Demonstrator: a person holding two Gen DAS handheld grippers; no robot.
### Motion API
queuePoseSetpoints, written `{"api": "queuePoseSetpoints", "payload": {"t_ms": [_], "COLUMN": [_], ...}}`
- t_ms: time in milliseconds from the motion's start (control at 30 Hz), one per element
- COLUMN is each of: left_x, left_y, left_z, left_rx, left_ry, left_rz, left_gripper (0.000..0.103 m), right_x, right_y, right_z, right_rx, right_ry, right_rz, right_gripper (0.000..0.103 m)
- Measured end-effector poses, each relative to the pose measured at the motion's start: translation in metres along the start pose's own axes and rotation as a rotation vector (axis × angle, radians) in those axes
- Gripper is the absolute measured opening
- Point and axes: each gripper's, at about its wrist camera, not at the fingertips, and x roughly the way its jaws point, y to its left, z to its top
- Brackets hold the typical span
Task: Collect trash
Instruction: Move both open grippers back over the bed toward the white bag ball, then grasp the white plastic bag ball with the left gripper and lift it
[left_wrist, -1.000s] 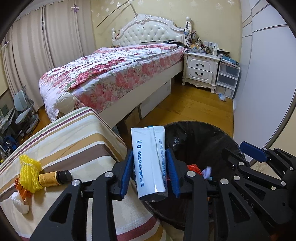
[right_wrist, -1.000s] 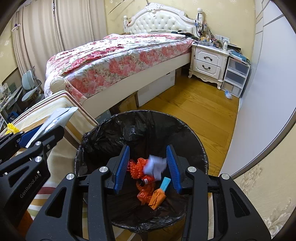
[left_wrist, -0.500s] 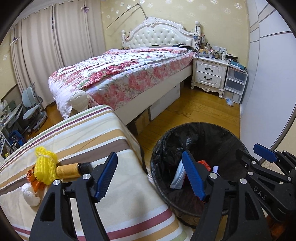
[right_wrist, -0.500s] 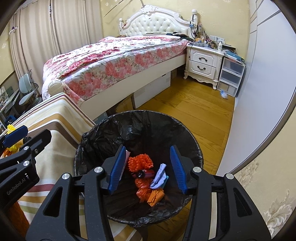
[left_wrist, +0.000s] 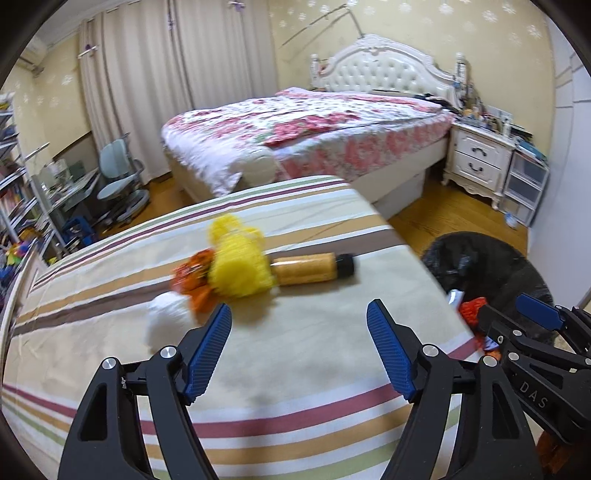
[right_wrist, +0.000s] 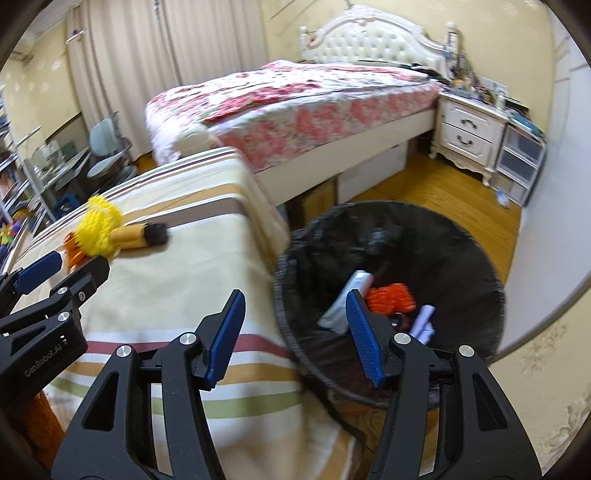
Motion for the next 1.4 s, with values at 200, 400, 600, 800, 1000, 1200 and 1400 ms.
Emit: {"api": "queuePoseSetpoints", "payload": {"t_ms": [200, 400, 600, 800, 1000, 1200, 1400], "left_x": [0.001, 0.012, 0.027, 0.031, 0.032, 0.024, 0.022], "left_y": [0.039, 0.067, 0.08, 0.091, 0.103, 0.122, 0.15], "left_z": [-0.013, -0.014, -0.012, -0.013, -0.017, -0.026, -0.034], "left_rx": [-0.053, -0.107, -0.109, -0.108, -0.103, -0.12, -0.156], "left_ry": [0.022, 0.062, 0.093, 0.106, 0.114, 0.113, 0.125], "left_rz": [0.088, 0.102, 0.091, 0.058, 0.038, 0.056, 0.094], "left_gripper": [0.074, 0.075, 0.077, 0.059, 0.043, 0.043, 0.043], "right_x": [0.009, 0.023, 0.034, 0.044, 0.05, 0.055, 0.066], "right_y": [0.05, 0.077, 0.093, 0.097, 0.092, 0.079, 0.065], "right_z": [-0.003, 0.001, 0.007, 0.016, 0.022, 0.028, 0.041], "right_rx": [-0.097, -0.147, -0.181, -0.182, -0.153, -0.109, -0.054], "right_ry": [0.04, 0.081, 0.092, 0.096, 0.093, 0.092, 0.09], "right_rz": [0.045, 0.056, 0.054, 0.057, 0.039, -0.003, -0.047], "right_gripper": [0.056, 0.057, 0.065, 0.066, 0.066, 0.066, 0.066]}}
